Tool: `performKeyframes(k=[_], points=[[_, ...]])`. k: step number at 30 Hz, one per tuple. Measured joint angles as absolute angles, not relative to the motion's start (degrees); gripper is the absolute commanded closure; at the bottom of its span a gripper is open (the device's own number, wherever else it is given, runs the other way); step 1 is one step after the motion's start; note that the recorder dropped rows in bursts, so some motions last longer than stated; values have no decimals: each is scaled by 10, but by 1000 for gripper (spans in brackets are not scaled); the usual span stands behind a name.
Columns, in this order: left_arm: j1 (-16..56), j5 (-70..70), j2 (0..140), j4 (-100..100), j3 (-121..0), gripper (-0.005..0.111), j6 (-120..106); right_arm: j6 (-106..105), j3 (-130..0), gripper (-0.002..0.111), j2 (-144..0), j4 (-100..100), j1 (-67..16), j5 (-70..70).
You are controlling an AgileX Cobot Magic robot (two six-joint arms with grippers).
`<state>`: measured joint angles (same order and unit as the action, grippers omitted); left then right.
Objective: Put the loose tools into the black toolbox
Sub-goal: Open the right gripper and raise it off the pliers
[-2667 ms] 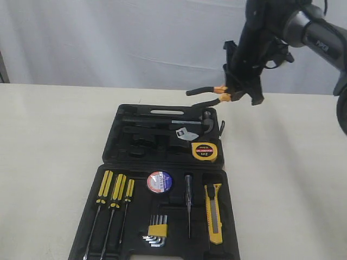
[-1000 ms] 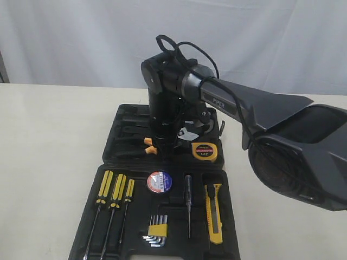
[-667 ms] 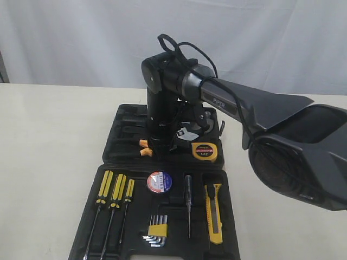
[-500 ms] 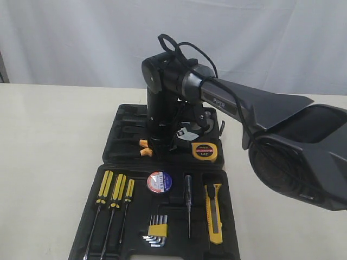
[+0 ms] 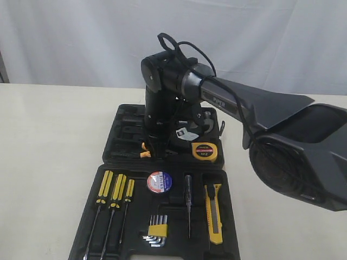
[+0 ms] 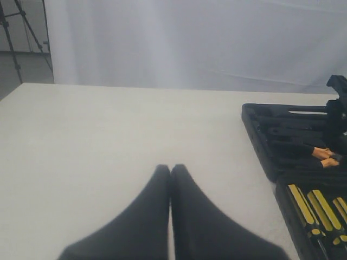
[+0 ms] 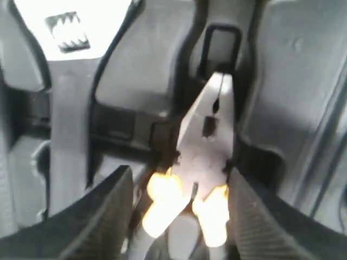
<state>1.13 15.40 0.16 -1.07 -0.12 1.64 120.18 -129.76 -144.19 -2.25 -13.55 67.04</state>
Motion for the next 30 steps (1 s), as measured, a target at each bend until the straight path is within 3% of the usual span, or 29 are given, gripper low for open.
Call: performKeyframes(k=[4, 6, 9, 24, 30], points=[[11, 154, 2, -11, -1, 107, 16, 1192, -1298, 59, -1434, 0, -137, 644], [11, 154, 2, -11, -1, 107, 16, 1170, -1298, 74, -1431, 0, -137, 647], [11, 154, 2, -11, -1, 107, 16, 1147, -1298, 109, -1420, 3, -137, 682], [11, 154, 2, -11, -1, 107, 16, 419, -1298, 109, -1361, -23, -137, 695], [11, 154, 2, -11, -1, 107, 16, 249, -1298, 109, -1323, -26, -137, 696]])
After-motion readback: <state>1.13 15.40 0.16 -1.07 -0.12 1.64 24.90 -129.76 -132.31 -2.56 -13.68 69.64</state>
